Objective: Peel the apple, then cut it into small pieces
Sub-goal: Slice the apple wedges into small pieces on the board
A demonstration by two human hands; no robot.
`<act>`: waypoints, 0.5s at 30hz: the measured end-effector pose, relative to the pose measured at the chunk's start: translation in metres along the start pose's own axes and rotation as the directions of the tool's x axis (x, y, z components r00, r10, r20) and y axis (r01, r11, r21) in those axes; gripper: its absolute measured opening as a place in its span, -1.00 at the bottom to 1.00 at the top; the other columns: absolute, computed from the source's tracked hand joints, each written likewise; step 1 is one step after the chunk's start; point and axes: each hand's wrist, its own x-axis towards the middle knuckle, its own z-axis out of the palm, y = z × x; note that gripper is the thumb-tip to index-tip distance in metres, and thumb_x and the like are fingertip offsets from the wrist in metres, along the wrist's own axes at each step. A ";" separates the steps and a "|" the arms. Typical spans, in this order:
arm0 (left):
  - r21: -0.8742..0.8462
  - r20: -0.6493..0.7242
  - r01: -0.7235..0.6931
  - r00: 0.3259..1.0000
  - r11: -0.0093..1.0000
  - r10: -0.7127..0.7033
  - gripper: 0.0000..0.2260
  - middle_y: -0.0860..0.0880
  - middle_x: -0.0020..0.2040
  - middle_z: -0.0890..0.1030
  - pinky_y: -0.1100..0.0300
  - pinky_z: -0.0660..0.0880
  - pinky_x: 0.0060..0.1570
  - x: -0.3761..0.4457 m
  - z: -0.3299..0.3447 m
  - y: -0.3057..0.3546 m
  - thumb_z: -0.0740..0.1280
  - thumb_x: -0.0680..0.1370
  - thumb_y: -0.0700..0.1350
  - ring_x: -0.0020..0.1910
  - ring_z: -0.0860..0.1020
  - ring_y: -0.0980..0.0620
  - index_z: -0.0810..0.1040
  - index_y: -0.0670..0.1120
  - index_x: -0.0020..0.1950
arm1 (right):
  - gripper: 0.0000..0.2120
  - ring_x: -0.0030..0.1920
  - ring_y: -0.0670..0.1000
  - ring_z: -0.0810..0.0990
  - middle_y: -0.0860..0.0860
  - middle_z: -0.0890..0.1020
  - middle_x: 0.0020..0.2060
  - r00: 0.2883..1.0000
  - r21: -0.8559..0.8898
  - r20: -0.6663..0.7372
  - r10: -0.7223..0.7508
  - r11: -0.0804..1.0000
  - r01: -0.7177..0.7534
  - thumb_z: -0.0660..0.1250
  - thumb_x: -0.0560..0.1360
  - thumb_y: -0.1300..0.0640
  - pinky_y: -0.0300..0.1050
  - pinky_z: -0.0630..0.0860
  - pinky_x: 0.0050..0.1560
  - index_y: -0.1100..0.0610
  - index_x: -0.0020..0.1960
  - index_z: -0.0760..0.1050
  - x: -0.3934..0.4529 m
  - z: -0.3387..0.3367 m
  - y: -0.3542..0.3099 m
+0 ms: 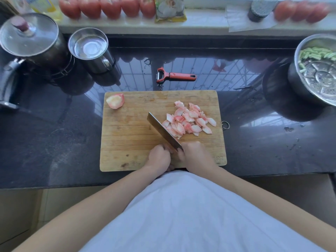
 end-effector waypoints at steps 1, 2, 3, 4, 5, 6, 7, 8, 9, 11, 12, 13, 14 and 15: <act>-0.048 0.015 0.022 1.000 0.999 -0.021 -0.77 -0.11 -0.16 0.64 0.38 0.49 -0.47 -0.001 -0.001 -0.002 0.11 0.70 -0.16 -0.35 0.60 0.00 0.54 -0.20 0.04 | -0.74 -0.25 0.22 0.55 0.14 0.61 -0.28 1.000 0.021 -0.017 0.010 1.000 -0.010 0.22 0.61 0.08 0.01 0.46 -0.31 0.17 -0.18 0.52 -0.004 -0.003 0.004; -0.103 0.037 0.042 0.999 0.994 -0.038 -0.76 -0.14 -0.18 0.67 0.25 0.61 -0.38 -0.002 -0.002 -0.004 0.11 0.70 -0.14 -0.34 0.66 -0.07 0.55 -0.21 0.07 | -0.73 -0.29 0.19 0.52 0.10 0.57 -0.34 0.999 0.043 -0.042 0.022 0.999 -0.021 0.24 0.61 0.08 0.00 0.40 -0.33 0.14 -0.23 0.48 -0.008 -0.006 0.008; -0.143 0.053 0.055 0.997 0.988 -0.047 -0.75 -0.18 -0.19 0.69 0.09 0.68 -0.29 -0.003 -0.003 -0.005 0.12 0.70 -0.13 -0.31 0.70 -0.13 0.56 -0.20 0.09 | -0.71 -0.33 0.16 0.49 0.07 0.52 -0.39 0.997 0.064 -0.063 0.038 0.997 -0.034 0.25 0.61 0.09 -0.03 0.32 -0.36 0.11 -0.29 0.41 -0.012 -0.010 0.012; -0.151 0.055 0.061 0.997 0.987 -0.053 -0.76 -0.20 -0.18 0.71 -0.02 0.70 -0.23 -0.003 -0.004 -0.006 0.13 0.69 -0.12 -0.27 0.72 -0.16 0.56 -0.18 0.08 | -0.67 -0.35 0.15 0.46 0.05 0.48 -0.42 0.996 0.083 -0.071 0.055 0.995 -0.049 0.25 0.61 0.10 -0.03 0.25 -0.37 0.09 -0.33 0.35 -0.015 -0.014 0.015; -0.158 0.047 0.066 0.997 0.985 -0.059 -0.77 -0.21 -0.17 0.71 -0.06 0.70 -0.19 -0.002 -0.005 -0.007 0.15 0.69 -0.12 -0.25 0.73 -0.17 0.57 -0.17 0.07 | -0.64 -0.36 0.15 0.45 0.04 0.46 -0.43 0.995 0.091 -0.068 0.070 0.994 -0.064 0.24 0.61 0.11 -0.02 0.22 -0.40 0.07 -0.36 0.30 -0.018 -0.017 0.018; -0.177 0.035 0.072 0.997 0.982 -0.067 -0.77 -0.21 -0.16 0.71 -0.07 0.70 -0.17 -0.002 -0.007 -0.007 0.16 0.69 -0.14 -0.22 0.73 -0.19 0.59 -0.18 0.05 | -0.61 -0.36 0.15 0.46 0.05 0.46 -0.43 0.996 0.091 -0.050 0.080 0.993 -0.075 0.24 0.61 0.11 -0.01 0.23 -0.41 0.06 -0.38 0.27 -0.020 -0.021 0.020; -0.210 0.025 0.082 0.997 0.974 -0.079 -0.75 -0.22 -0.13 0.72 -0.06 0.70 -0.15 -0.002 -0.009 -0.007 0.16 0.69 -0.17 -0.21 0.72 -0.20 0.61 -0.20 0.04 | -0.60 -0.34 0.16 0.48 0.06 0.47 -0.42 0.997 0.076 -0.019 0.078 0.994 -0.076 0.24 0.61 0.10 -0.01 0.28 -0.39 0.04 -0.39 0.25 -0.021 -0.023 0.022; -0.247 0.014 0.099 0.995 0.964 -0.098 -0.74 -0.23 -0.11 0.72 -0.04 0.68 -0.13 0.000 -0.013 -0.008 0.16 0.69 -0.19 -0.23 0.69 -0.20 0.63 -0.23 0.03 | -0.61 -0.32 0.17 0.51 0.06 0.50 -0.40 0.997 0.040 0.025 0.066 0.997 -0.067 0.23 0.61 0.08 0.00 0.35 -0.36 0.04 -0.38 0.26 -0.022 -0.023 0.024; -0.289 -0.005 0.117 0.992 0.950 -0.123 -0.73 -0.22 -0.11 0.71 -0.04 0.67 -0.12 0.001 -0.018 -0.009 0.16 0.69 -0.20 -0.24 0.66 -0.17 0.63 -0.25 0.04 | -0.64 -0.29 0.17 0.54 0.07 0.52 -0.37 0.995 0.003 0.078 0.055 0.998 -0.055 0.22 0.61 0.07 0.02 0.43 -0.32 0.04 -0.36 0.30 -0.022 -0.022 0.024; -0.377 -0.059 0.159 0.979 0.912 -0.195 -0.76 -0.21 -0.11 0.70 -0.04 0.67 -0.11 0.008 -0.034 -0.015 0.16 0.70 -0.20 -0.24 0.64 -0.13 0.61 -0.26 0.09 | -0.72 -0.25 0.18 0.56 0.09 0.56 -0.32 0.986 -0.036 0.169 0.012 0.999 -0.006 0.20 0.58 0.05 0.07 0.54 -0.26 0.08 -0.29 0.38 -0.022 -0.017 0.022; -0.432 -0.082 0.177 0.969 0.884 -0.234 -0.78 -0.21 -0.10 0.70 -0.02 0.68 -0.13 0.010 -0.043 -0.020 0.16 0.70 -0.21 -0.23 0.65 -0.13 0.58 -0.25 0.10 | -0.75 -0.25 0.19 0.57 0.10 0.57 -0.30 0.981 -0.055 0.192 -0.017 0.998 0.028 0.19 0.57 0.05 0.06 0.54 -0.26 0.10 -0.27 0.42 -0.021 -0.013 0.022; -0.483 -0.095 0.190 0.959 0.855 -0.266 -0.80 -0.22 -0.07 0.70 0.00 0.69 -0.17 0.012 -0.053 -0.025 0.16 0.70 -0.21 -0.22 0.67 -0.14 0.56 -0.24 0.12 | -0.76 -0.25 0.19 0.56 0.11 0.57 -0.29 0.977 -0.077 0.207 -0.047 0.995 0.064 0.19 0.56 0.06 0.03 0.52 -0.28 0.12 -0.25 0.44 -0.019 -0.009 0.021; -0.525 -0.105 0.194 0.952 0.829 -0.289 -0.82 -0.22 -0.04 0.70 0.03 0.67 -0.20 0.013 -0.062 -0.030 0.17 0.70 -0.21 -0.18 0.69 -0.15 0.55 -0.23 0.15 | -0.76 -0.25 0.19 0.55 0.12 0.56 -0.29 0.974 -0.103 0.218 -0.065 0.991 0.089 0.19 0.56 0.08 -0.01 0.47 -0.30 0.15 -0.24 0.44 -0.018 -0.007 0.020; -0.549 -0.110 0.199 0.945 0.812 -0.307 -0.82 -0.22 -0.02 0.70 0.06 0.65 -0.20 0.012 -0.070 -0.035 0.18 0.70 -0.21 -0.14 0.71 -0.16 0.54 -0.22 0.17 | -0.76 -0.26 0.18 0.53 0.13 0.55 -0.29 0.971 -0.127 0.222 -0.086 0.985 0.116 0.19 0.57 0.10 -0.05 0.40 -0.31 0.15 -0.25 0.42 -0.016 -0.005 0.019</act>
